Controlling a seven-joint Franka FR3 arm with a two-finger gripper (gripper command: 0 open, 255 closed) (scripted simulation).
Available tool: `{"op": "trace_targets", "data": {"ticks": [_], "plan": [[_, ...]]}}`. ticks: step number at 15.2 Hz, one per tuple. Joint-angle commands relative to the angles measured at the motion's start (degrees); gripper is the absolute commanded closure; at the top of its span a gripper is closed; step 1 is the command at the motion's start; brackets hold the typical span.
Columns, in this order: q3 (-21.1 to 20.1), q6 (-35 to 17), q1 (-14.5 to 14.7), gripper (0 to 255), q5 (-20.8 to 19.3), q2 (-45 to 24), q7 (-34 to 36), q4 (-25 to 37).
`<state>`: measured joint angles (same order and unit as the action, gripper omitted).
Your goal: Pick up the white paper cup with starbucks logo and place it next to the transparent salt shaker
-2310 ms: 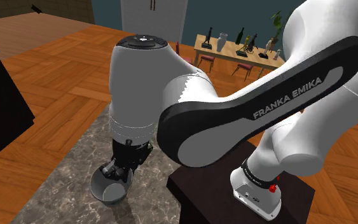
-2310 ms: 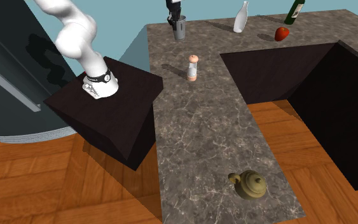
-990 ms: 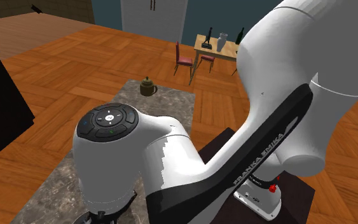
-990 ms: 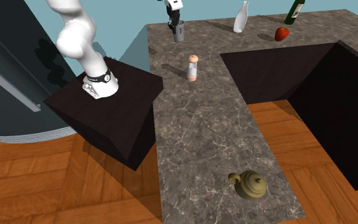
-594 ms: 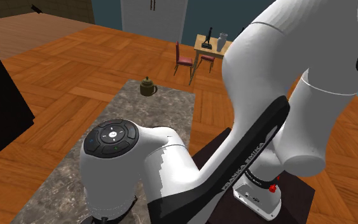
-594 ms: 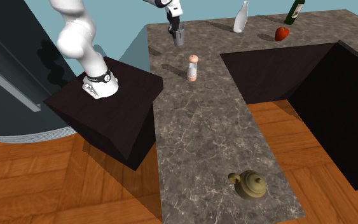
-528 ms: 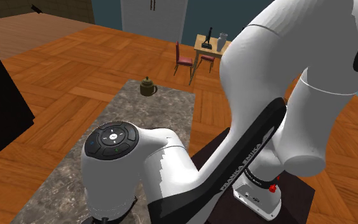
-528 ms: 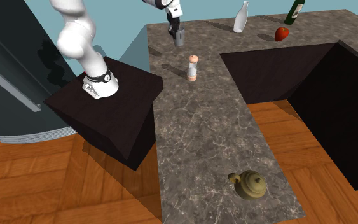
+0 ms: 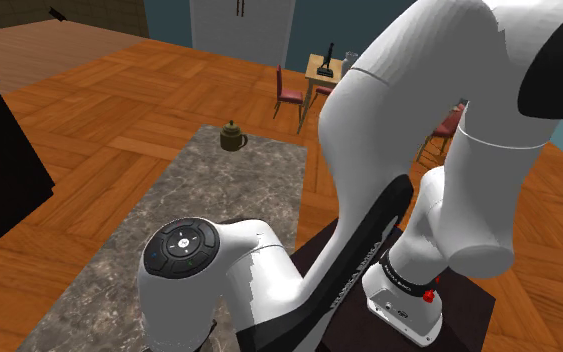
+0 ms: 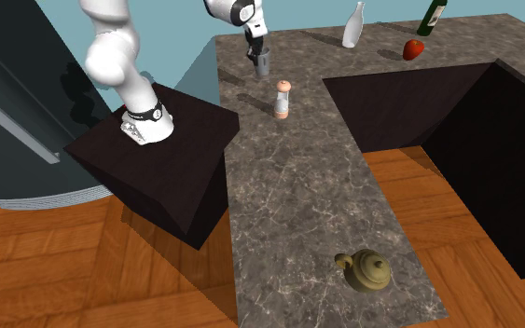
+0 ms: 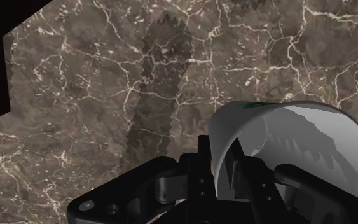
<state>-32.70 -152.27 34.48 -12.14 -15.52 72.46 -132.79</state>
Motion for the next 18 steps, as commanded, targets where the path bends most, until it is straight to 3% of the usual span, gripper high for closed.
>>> {"op": "trace_targets", "data": {"ticks": [1,18], "plan": [[1.06,-1.26,0.73,255,-1.69,-1.59,1.05,0.16],[11.68,-11.12,9.1,255,-13.08,-14.04,9.16,2.49]]}}
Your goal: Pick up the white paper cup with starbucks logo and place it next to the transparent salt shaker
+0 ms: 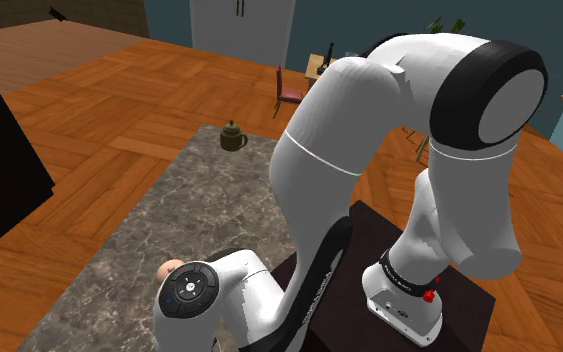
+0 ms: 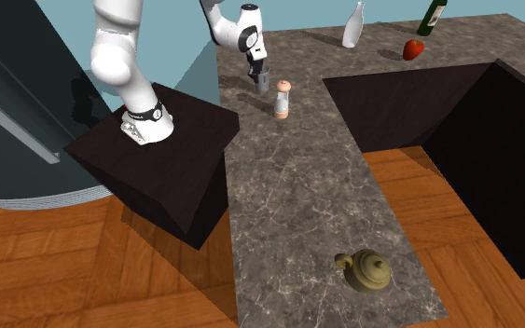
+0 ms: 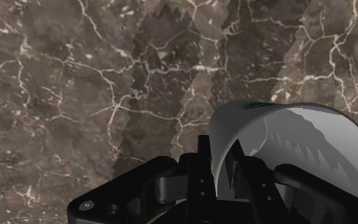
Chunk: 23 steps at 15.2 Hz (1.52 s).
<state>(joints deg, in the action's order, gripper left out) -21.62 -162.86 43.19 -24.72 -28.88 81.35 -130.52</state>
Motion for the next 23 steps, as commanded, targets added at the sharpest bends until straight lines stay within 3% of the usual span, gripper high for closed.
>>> {"op": "trace_targets", "data": {"ticks": [1,8,9,14,18,23], "plan": [[0.89,-0.77,0.63,255,-0.71,-1.0,0.44,0.33],[0.89,-0.77,0.63,255,-0.7,-1.0,0.43,0.33],[0.9,-0.77,0.64,0,-0.7,-1.0,0.44,0.33],[0.9,-0.76,0.64,0,-0.7,-1.0,0.43,0.34],[-5.72,3.98,-5.13,0,4.88,6.58,-3.85,-2.7],[-5.66,3.97,-5.06,0,4.94,6.59,-3.9,-2.71]]}}
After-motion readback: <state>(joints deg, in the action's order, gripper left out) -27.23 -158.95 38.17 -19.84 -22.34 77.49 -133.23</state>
